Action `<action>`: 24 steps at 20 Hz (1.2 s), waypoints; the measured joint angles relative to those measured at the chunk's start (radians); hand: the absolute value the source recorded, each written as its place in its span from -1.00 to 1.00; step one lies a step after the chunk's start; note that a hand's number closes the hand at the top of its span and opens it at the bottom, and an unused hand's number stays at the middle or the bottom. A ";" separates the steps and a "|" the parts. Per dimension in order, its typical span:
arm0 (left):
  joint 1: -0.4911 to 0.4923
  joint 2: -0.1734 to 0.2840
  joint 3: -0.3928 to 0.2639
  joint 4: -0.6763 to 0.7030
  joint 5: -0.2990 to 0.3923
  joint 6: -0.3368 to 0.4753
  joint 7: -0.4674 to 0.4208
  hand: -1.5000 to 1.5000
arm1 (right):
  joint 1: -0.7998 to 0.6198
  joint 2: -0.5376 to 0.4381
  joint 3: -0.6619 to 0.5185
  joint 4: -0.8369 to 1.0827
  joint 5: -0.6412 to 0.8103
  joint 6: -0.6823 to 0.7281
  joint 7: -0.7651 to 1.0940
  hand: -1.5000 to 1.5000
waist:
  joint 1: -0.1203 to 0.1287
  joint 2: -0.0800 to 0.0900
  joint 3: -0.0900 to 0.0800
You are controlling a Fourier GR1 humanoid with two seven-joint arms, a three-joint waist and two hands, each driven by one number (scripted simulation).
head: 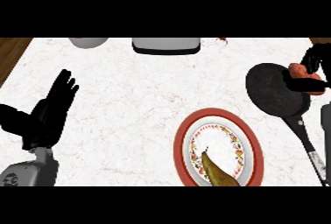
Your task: Pick the sweet potato from the plate and place it in the pan
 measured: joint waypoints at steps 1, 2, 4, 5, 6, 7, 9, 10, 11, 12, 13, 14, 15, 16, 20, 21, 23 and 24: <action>-0.012 0.010 0.013 0.007 0.008 -0.006 0.008 0.00 | -0.009 -0.006 -0.001 0.044 -0.008 -0.016 -0.026 1.00 | -0.001 0.000 0.000; -0.011 0.009 0.010 -0.003 0.008 -0.005 0.020 0.00 | -0.024 -0.006 -0.001 0.101 -0.010 -0.046 -0.051 1.00 | 0.002 0.000 0.000; -0.036 0.008 0.015 0.020 0.009 -0.005 0.024 0.00 | -0.056 -0.032 -0.014 0.225 -0.022 -0.090 -0.122 1.00 | 0.004 0.003 0.000; -0.034 0.003 0.011 0.031 0.003 -0.005 0.009 0.00 | -0.074 -0.039 -0.015 0.279 -0.024 -0.110 -0.144 1.00 | 0.004 0.002 0.000; -0.038 -0.003 0.007 0.034 -0.003 -0.001 0.004 0.00 | -0.081 -0.047 -0.020 0.334 -0.026 -0.140 -0.174 1.00 | 0.004 0.003 0.000; -0.049 0.000 0.012 0.040 0.000 -0.004 0.006 0.00 | -0.105 -0.050 -0.021 0.395 -0.020 -0.170 -0.189 1.00 | 0.006 0.003 0.000; -0.035 -0.006 0.007 0.040 -0.004 -0.006 -0.008 0.00 | -0.131 -0.060 -0.015 0.496 0.006 -0.221 -0.198 1.00 | 0.010 0.004 0.000; -0.044 -0.004 0.012 0.059 -0.001 -0.011 -0.016 0.00 | -0.148 -0.068 -0.023 0.547 0.007 -0.228 -0.198 1.00 | 0.012 0.006 0.000; -0.041 -0.007 0.011 0.060 -0.003 -0.011 -0.020 0.00 | -0.159 -0.073 -0.038 0.587 0.001 -0.231 -0.184 -1.00 | 0.014 0.007 0.001; -0.046 -0.009 0.007 0.053 -0.006 -0.007 -0.012 0.00 | -0.165 -0.071 -0.051 0.624 -0.002 -0.241 -0.164 -1.00 | 0.016 0.007 0.001; -0.046 -0.005 0.008 0.051 -0.003 -0.013 -0.009 0.00 | -0.173 -0.080 -0.064 0.665 -0.006 -0.241 -0.153 -1.00 | 0.019 0.009 0.001; -0.056 -0.008 0.006 0.057 -0.006 -0.009 -0.009 0.00 | -0.186 -0.086 -0.075 0.706 -0.012 -0.238 -0.148 -1.00 | 0.021 0.010 0.001; -0.058 -0.016 -0.001 0.053 -0.013 -0.001 -0.007 0.00 | -0.200 -0.102 -0.085 0.746 -0.020 -0.228 -0.156 -1.00 | 0.022 0.010 0.002; -0.055 -0.012 0.004 0.055 -0.007 -0.009 -0.015 0.00 | -0.202 -0.107 -0.093 0.784 -0.025 -0.233 -0.169 -1.00 | 0.024 0.011 0.001; -0.048 -0.010 0.010 0.074 -0.003 -0.022 -0.032 0.00 | -0.235 -0.138 -0.123 0.904 -0.053 -0.232 -0.234 -1.00 | 0.027 0.012 0.002; -0.043 -0.013 0.006 0.067 -0.008 -0.017 -0.026 0.00 | -0.227 -0.142 -0.137 0.918 -0.071 -0.239 -0.268 -1.00 | 0.026 0.012 0.002; -0.035 -0.013 0.007 0.055 -0.007 -0.017 -0.024 0.00 | -0.237 -0.155 -0.176 0.935 -0.117 -0.227 -0.314 -1.00 | 0.024 0.011 0.003; -0.038 -0.012 0.011 0.067 -0.006 -0.019 -0.031 0.00 | -0.239 -0.155 -0.196 0.941 -0.142 -0.224 -0.337 -1.00 | 0.021 0.010 0.002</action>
